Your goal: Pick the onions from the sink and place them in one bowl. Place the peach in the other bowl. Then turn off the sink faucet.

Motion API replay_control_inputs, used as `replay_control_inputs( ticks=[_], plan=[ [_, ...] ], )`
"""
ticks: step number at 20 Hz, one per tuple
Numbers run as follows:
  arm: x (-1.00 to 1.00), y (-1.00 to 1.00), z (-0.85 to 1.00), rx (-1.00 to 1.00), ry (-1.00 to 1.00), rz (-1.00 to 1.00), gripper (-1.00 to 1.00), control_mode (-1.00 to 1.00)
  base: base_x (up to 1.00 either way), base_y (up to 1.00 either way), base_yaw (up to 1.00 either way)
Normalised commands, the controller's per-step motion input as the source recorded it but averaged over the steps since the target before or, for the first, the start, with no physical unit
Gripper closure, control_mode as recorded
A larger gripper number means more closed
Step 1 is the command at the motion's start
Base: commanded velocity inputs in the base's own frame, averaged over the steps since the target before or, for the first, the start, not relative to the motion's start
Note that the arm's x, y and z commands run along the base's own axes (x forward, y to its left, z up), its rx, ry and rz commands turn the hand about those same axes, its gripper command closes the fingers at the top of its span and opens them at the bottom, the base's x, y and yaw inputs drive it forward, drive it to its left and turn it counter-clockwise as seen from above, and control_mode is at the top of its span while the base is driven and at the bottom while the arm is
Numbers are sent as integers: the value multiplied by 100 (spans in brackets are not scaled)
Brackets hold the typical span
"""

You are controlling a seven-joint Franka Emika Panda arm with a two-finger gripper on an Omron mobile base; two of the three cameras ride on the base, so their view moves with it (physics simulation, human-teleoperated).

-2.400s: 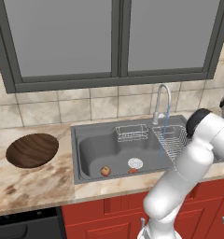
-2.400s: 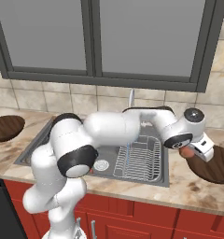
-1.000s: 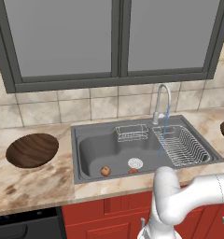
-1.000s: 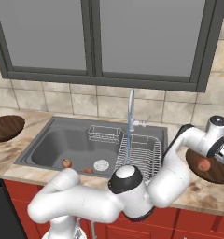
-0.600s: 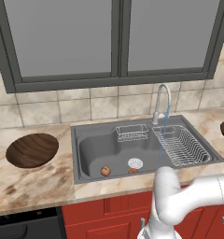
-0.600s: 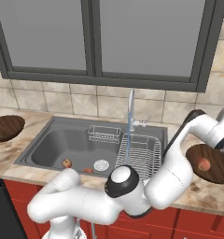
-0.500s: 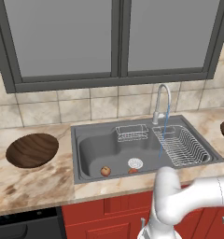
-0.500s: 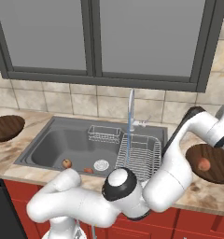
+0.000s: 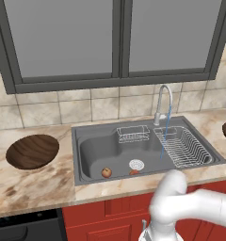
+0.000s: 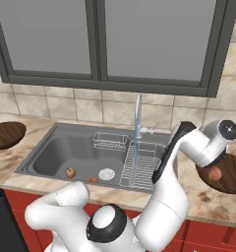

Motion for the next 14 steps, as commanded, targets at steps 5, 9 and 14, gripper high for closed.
replay_control_inputs(
  ticks=[5, 9, 14],
  plan=[
    [-38, 100, 0, -19, -21, 27, -100, -100, 0, 0, 0],
    [-36, 100, 23, -27, 0, 21, -100, -100, 0, 0, 0],
    [-25, 100, 65, -21, 25, 21, -100, -100, 0, 0, 0]
  ],
)
